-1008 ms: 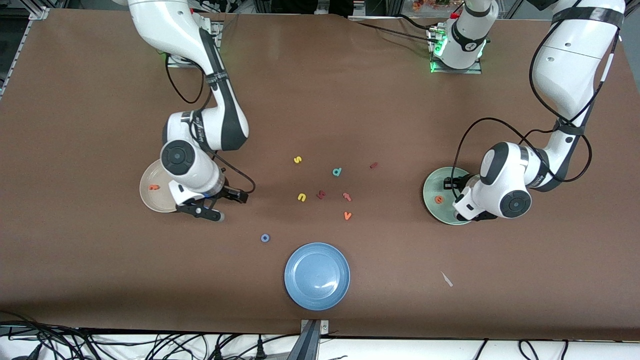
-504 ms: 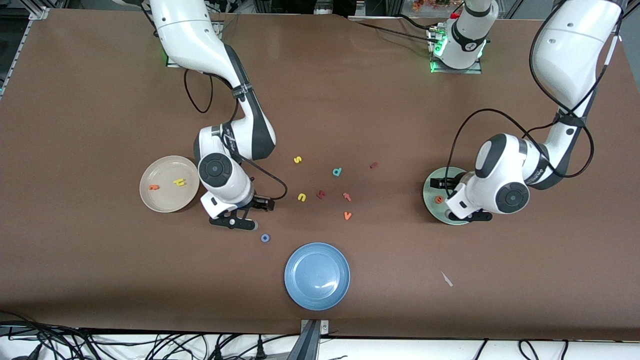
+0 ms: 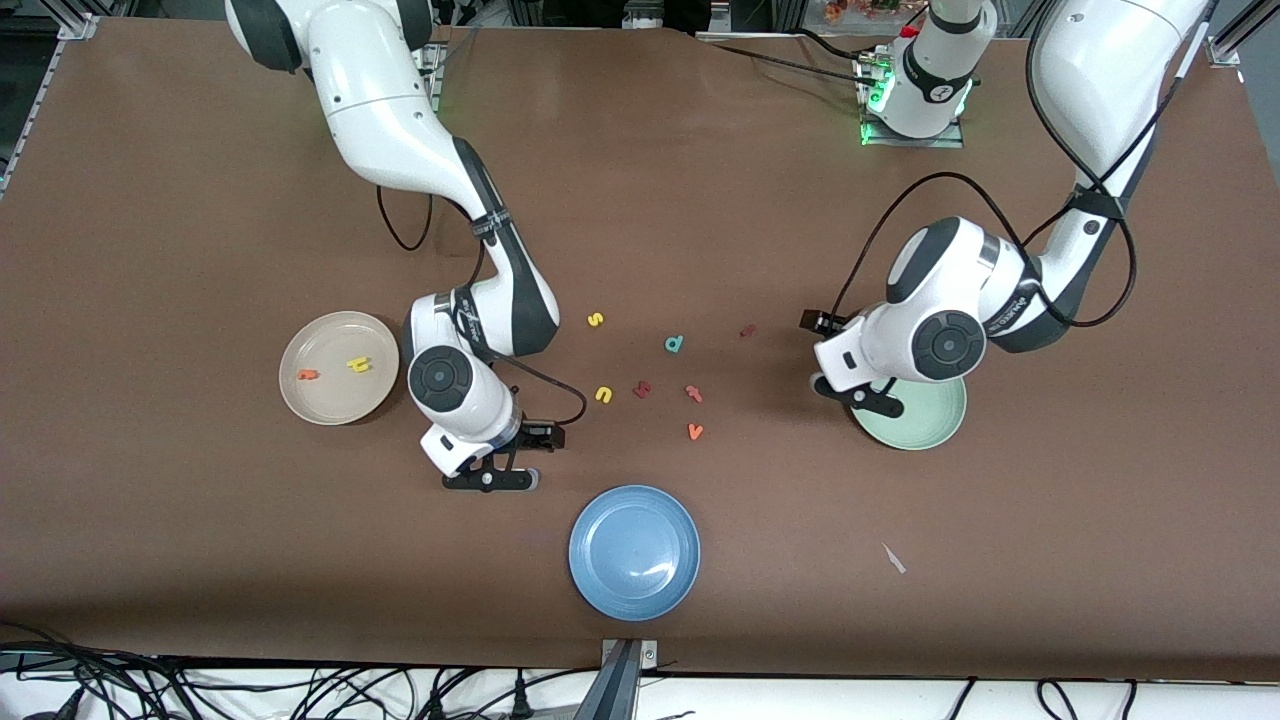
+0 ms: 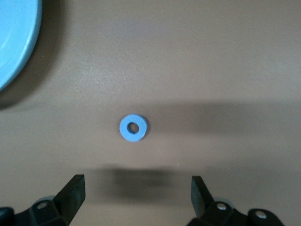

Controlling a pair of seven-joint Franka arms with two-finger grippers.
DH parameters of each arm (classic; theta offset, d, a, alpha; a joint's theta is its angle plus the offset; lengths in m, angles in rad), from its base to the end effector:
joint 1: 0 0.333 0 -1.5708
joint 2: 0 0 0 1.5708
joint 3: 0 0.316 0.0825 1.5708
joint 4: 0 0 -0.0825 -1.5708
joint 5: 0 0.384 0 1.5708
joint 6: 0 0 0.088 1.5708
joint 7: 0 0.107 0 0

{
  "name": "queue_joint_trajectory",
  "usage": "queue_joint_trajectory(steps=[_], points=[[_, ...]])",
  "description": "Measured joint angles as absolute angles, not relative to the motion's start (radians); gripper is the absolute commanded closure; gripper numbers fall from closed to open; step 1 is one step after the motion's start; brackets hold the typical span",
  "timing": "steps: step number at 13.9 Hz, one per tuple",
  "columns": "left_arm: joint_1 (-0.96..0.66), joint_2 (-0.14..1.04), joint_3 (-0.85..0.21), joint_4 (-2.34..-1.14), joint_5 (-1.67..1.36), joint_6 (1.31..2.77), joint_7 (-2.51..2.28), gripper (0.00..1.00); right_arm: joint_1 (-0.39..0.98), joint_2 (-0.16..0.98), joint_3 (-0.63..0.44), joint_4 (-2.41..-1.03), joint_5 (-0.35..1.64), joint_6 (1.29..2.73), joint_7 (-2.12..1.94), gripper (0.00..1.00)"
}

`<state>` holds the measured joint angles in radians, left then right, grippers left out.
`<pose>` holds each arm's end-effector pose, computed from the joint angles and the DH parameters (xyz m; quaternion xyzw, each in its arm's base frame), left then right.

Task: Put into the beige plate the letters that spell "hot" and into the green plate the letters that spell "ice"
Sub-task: 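Release the teal letter on the green plate while the right gripper reaches the blue ring, then grasp the blue ring with the right gripper while the left gripper grasps the red letter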

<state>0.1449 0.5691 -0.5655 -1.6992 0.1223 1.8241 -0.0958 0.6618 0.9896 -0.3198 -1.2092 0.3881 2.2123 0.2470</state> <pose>0.5876 -0.2169 0.2827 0.9644 -0.1742 -0.1931 0.0473 0.6876 0.3319 0.1949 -0.9991 -0.0081 -0.0220 0.0354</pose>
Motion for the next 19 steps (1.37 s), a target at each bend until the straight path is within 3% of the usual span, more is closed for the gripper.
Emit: queue_joint_trajectory(steps=[2, 6, 9, 11, 16, 19], points=[[0.146, 0.57, -0.579, -1.726, 0.122, 1.861, -0.039, 0.0, 0.64, 1.013, -0.306, -1.186, 0.388, 2.218, 0.207, 0.0], [0.145, 0.573, -0.615, -1.883, 0.183, 2.073, -0.019, 0.02, 0.628, 1.033, -0.301, -1.148, 0.388, 2.219, 0.187, 0.0], [0.144, 0.572, -0.672, -1.918, 0.251, 2.097, -0.019, 0.04, 0.628, 1.043, -0.299, -1.127, 0.388, 2.232, 0.187, 0.0], [0.144, 0.572, -0.696, -1.939, 0.289, 2.13, -0.019, 0.15, 0.628, 1.053, -0.299, -1.123, 0.388, 2.246, 0.186, 0.02], [0.131, 0.577, -0.701, -2.008, 0.38, 2.274, -0.011, 0.38, 0.628, 1.064, -0.299, -1.122, 0.388, 2.258, 0.17, 0.24], [0.105, 0.599, -0.702, -2.017, 0.476, 2.317, -0.012, 0.44, 0.628, 1.064, -0.298, -1.121, 0.388, 2.258, 0.17, 0.35]])
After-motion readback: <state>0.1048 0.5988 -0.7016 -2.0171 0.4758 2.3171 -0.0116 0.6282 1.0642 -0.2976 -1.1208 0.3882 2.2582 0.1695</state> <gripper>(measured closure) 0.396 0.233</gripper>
